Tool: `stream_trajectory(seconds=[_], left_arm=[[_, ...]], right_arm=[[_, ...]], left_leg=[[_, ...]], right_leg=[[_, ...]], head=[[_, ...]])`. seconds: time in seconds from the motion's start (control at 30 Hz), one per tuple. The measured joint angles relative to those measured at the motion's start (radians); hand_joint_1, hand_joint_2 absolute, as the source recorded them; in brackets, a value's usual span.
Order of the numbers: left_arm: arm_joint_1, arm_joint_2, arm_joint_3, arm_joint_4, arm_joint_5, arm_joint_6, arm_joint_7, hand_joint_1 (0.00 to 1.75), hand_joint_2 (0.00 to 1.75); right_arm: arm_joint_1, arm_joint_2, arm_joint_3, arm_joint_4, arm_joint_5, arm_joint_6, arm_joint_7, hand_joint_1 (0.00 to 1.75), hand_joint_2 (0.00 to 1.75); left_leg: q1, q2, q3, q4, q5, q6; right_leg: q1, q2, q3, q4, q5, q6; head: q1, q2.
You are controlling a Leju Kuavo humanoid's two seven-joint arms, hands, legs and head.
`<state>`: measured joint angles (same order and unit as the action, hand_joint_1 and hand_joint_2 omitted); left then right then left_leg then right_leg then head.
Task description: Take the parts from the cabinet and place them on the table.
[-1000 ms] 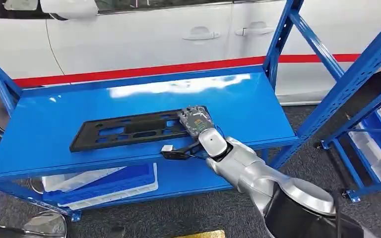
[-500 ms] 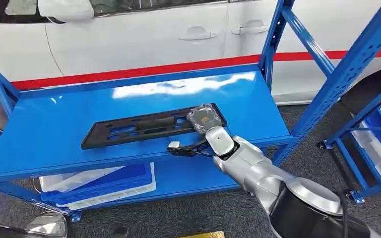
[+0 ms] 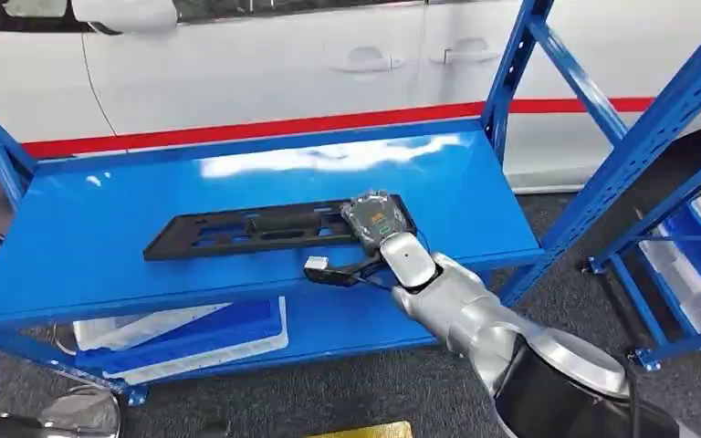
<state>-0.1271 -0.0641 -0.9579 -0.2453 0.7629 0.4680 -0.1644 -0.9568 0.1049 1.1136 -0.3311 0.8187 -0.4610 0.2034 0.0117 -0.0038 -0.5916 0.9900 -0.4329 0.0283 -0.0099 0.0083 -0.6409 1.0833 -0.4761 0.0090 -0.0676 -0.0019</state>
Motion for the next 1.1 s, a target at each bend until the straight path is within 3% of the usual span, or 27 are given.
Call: stream_trajectory(seconds=[0.07, 0.1, 0.13, 0.17, 0.2, 0.23, 0.27, 0.3, 0.33, 0.4, 0.47, 0.5, 0.57, 0.63, 0.7, 0.73, 0.77, 0.8, 0.83, 0.93, 0.97, 1.0, 1.03, 1.1], left_arm=[[-0.001, -0.001, -0.002, 0.000, -0.009, 0.021, -0.015, 0.00, 0.00], [-0.001, -0.001, -0.005, 0.000, -0.012, 0.035, -0.026, 0.00, 0.00], [0.001, 0.000, -0.007, 0.000, -0.017, 0.046, -0.032, 0.00, 0.00], [0.002, 0.000, -0.012, 0.000, -0.019, 0.064, -0.041, 0.00, 0.00], [0.002, -0.001, -0.016, 0.000, -0.024, 0.084, -0.050, 0.00, 0.00], [0.002, -0.001, -0.018, 0.000, -0.028, 0.106, -0.058, 0.00, 1.75], [0.002, -0.001, -0.019, 0.000, -0.028, 0.128, -0.065, 0.00, 1.75], [0.002, -0.001, -0.019, 0.000, -0.027, 0.144, -0.072, 0.00, 1.75], [0.000, -0.001, -0.021, 0.000, -0.027, 0.153, -0.076, 0.00, 1.75], [0.000, 0.000, -0.022, 0.000, -0.027, 0.174, -0.085, 0.00, 1.75], [0.003, 0.000, -0.023, 0.000, -0.026, 0.195, -0.096, 0.00, 1.75], [0.004, 0.000, -0.023, 0.000, -0.024, 0.205, -0.103, 0.00, 1.75], [0.003, 0.000, -0.023, 0.000, -0.019, 0.212, -0.114, 0.00, 1.75], [0.005, 0.000, -0.023, 0.000, -0.016, 0.216, -0.125, 0.00, 1.75], [0.007, 0.000, -0.023, 0.002, -0.015, 0.218, -0.138, 0.00, 1.75], [0.006, 0.001, -0.023, 0.004, -0.017, 0.218, -0.146, 0.00, 1.75], [0.005, 0.001, -0.023, 0.006, -0.018, 0.218, -0.149, 0.00, 1.75], [0.004, 0.004, -0.023, 0.009, -0.020, 0.218, -0.148, 0.00, 1.75], [0.004, 0.005, -0.023, 0.009, -0.024, 0.218, -0.143, 0.00, 1.75], [0.011, 0.005, -0.023, 0.009, -0.030, 0.217, -0.111, 0.00, 1.75], [0.015, 0.005, -0.023, 0.009, -0.030, 0.215, -0.104, 0.00, 1.75], [0.016, 0.005, -0.023, 0.009, -0.029, 0.213, -0.101, 0.00, 1.75], [0.016, 0.006, -0.023, 0.009, -0.027, 0.210, -0.100, 0.00, 1.75], [0.017, 0.006, -0.023, 0.009, -0.022, 0.205, -0.100, 0.00, 1.75]], right_arm=[[0.002, -0.002, -0.014, 0.000, -0.034, -0.055, -0.043, 1.75, 1.75], [0.008, -0.005, -0.024, -0.003, -0.058, -0.089, -0.074, 1.75, 1.75], [0.012, -0.008, -0.036, -0.007, -0.076, -0.115, -0.096, 1.75, 1.75], [0.014, -0.010, -0.053, -0.013, -0.100, -0.145, -0.127, 1.75, 1.75], [0.013, -0.013, -0.072, -0.020, -0.115, -0.169, -0.154, 1.75, 1.75], [0.013, -0.015, -0.092, -0.031, -0.116, -0.191, -0.179, 1.75, 1.75], [0.013, -0.016, -0.113, -0.049, -0.106, -0.208, -0.201, 1.75, 1.75], [0.013, -0.019, -0.141, -0.067, -0.092, -0.219, -0.216, 1.75, 1.75], [0.013, -0.019, -0.165, -0.087, -0.080, -0.226, -0.226, 1.75, 1.75], [0.021, -0.022, -0.204, -0.119, -0.041, -0.228, -0.251, 1.75, 1.75], [0.035, -0.023, -0.253, -0.165, 0.012, -0.229, -0.287, 1.75, 1.75], [0.044, -0.023, -0.282, -0.189, 0.030, -0.229, -0.309, 1.75, 1.75], [0.061, -0.021, -0.339, -0.242, 0.057, -0.229, -0.340, 1.75, 1.75], [0.081, -0.020, -0.379, -0.297, 0.078, -0.229, -0.354, 1.75, 1.75], [0.108, -0.020, -0.414, -0.358, 0.098, -0.229, -0.362, 1.75, 1.75], [0.127, -0.020, -0.441, -0.406, 0.104, -0.229, -0.370, 1.75, 1.75], [0.138, -0.020, -0.459, -0.441, 0.107, -0.229, -0.375, 1.75, 1.75], [0.146, -0.020, -0.482, -0.478, 0.107, -0.229, -0.377, 1.75, 1.75], [0.153, -0.020, -0.501, -0.510, 0.106, -0.229, -0.379, 1.75, 1.75], [0.191, -0.020, -0.536, -0.603, 0.075, -0.229, -0.393, 1.75, 1.75], [0.201, -0.021, -0.541, -0.634, 0.042, -0.229, -0.398, 1.75, 1.75], [0.208, -0.026, -0.542, -0.662, -0.004, -0.229, -0.401, 1.75, 1.75], [0.212, -0.033, -0.541, -0.691, -0.056, -0.228, -0.396, 1.75, 1.75], [0.220, -0.051, -0.539, -0.761, -0.162, -0.220, -0.362, 1.75, 1.75]], left_leg=[[-0.002, 0.000, -0.002, 0.002, 0.000, 0.003], [-0.002, 0.000, -0.003, 0.004, -0.001, 0.006], [-0.002, 0.000, -0.003, 0.006, -0.003, 0.006], [-0.001, -0.001, -0.002, 0.009, -0.005, 0.006], [-0.001, -0.002, -0.002, 0.014, -0.009, 0.004], [0.000, -0.003, -0.002, 0.021, -0.014, 0.001], [0.001, -0.003, -0.004, 0.033, -0.022, -0.005], [-0.005, -0.003, -0.013, 0.042, -0.029, -0.013], [-0.007, -0.003, -0.020, 0.053, -0.031, -0.016], [-0.006, -0.004, -0.020, 0.046, -0.026, -0.023], [-0.002, -0.002, -0.026, 0.055, -0.038, -0.030], [-0.002, -0.001, -0.036, 0.088, -0.062, -0.037], [0.002, -0.001, -0.101, 0.228, -0.128, -0.047], [0.002, -0.001, -0.158, 0.338, -0.158, -0.051], [0.002, -0.001, -0.145, 0.302, -0.115, -0.047], [0.001, -0.001, -0.100, 0.203, -0.056, -0.039], [-0.002, -0.001, -0.059, 0.116, -0.015, -0.029], [-0.006, -0.001, -0.037, 0.059, -0.015, -0.017], [-0.011, -0.002, -0.023, 0.040, -0.018, -0.015], [-0.013, -0.004, -0.022, 0.036, -0.017, -0.010], [-0.001, -0.002, -0.012, 0.015, -0.006, -0.002], [-0.001, 0.001, -0.007, 0.008, -0.003, -0.001], [-0.001, 0.001, -0.008, 0.007, -0.001, 0.005], [-0.002, 0.001, -0.008, 0.007, -0.002, 0.007]], right_leg=[[0.001, 0.000, -0.063, 0.143, -0.071, 0.001], [0.000, 0.000, -0.097, 0.213, -0.092, 0.004], [-0.001, 0.000, -0.110, 0.240, -0.090, 0.006], [-0.002, 0.000, -0.103, 0.220, -0.065, 0.007], [-0.004, -0.001, -0.079, 0.166, -0.028, 0.007], [-0.007, -0.001, -0.043, 0.088, 0.016, 0.008], [-0.010, -0.001, -0.004, 0.002, 0.049, 0.007], [-0.005, -0.001, 0.008, -0.008, 0.025, 0.005], [-0.005, 0.003, 0.006, -0.016, 0.026, -0.005], [0.000, 0.003, 0.002, -0.014, 0.025, -0.014], [-0.008, 0.002, 0.007, -0.022, 0.030, -0.028], [-0.009, 0.001, 0.008, -0.024, 0.031, -0.030], [-0.008, 0.000, 0.009, -0.024, 0.030, -0.037], [-0.007, -0.001, 0.010, -0.024, 0.029, -0.039], [-0.005, -0.001, 0.013, -0.024, 0.027, -0.040], [-0.002, 0.001, 0.016, -0.024, 0.027, -0.040], [-0.001, 0.001, 0.018, -0.024, 0.026, -0.040], [-0.003, 0.001, 0.017, -0.026, 0.026, -0.040], [0.002, 0.002, 0.014, -0.026, 0.027, -0.033], [0.000, 0.001, 0.020, -0.040, 0.033, -0.016], [0.004, 0.001, 0.020, -0.037, 0.028, -0.010], [0.000, 0.000, 0.012, -0.022, 0.013, -0.007], [0.001, 0.000, -0.009, 0.030, -0.027, -0.006], [0.000, 0.000, -0.075, 0.184, -0.101, -0.002]], head=[[0.002, 0.000], [0.002, 0.000], [0.002, 0.000], [0.002, 0.000], [0.002, 0.000], [0.002, 0.000], [0.002, 0.000], [0.003, 0.000], [0.001, 0.000], [0.002, 0.000], [0.002, 0.000], [-0.002, 0.000], [-0.005, 0.000], [-0.005, 0.000], [-0.005, 0.000], [-0.005, 0.000], [-0.006, 0.000], [-0.003, 0.000], [-0.004, 0.000], [-0.005, 0.000], [-0.002, 0.000], [-0.002, 0.000], [-0.002, 0.000], [0.000, 0.000]])
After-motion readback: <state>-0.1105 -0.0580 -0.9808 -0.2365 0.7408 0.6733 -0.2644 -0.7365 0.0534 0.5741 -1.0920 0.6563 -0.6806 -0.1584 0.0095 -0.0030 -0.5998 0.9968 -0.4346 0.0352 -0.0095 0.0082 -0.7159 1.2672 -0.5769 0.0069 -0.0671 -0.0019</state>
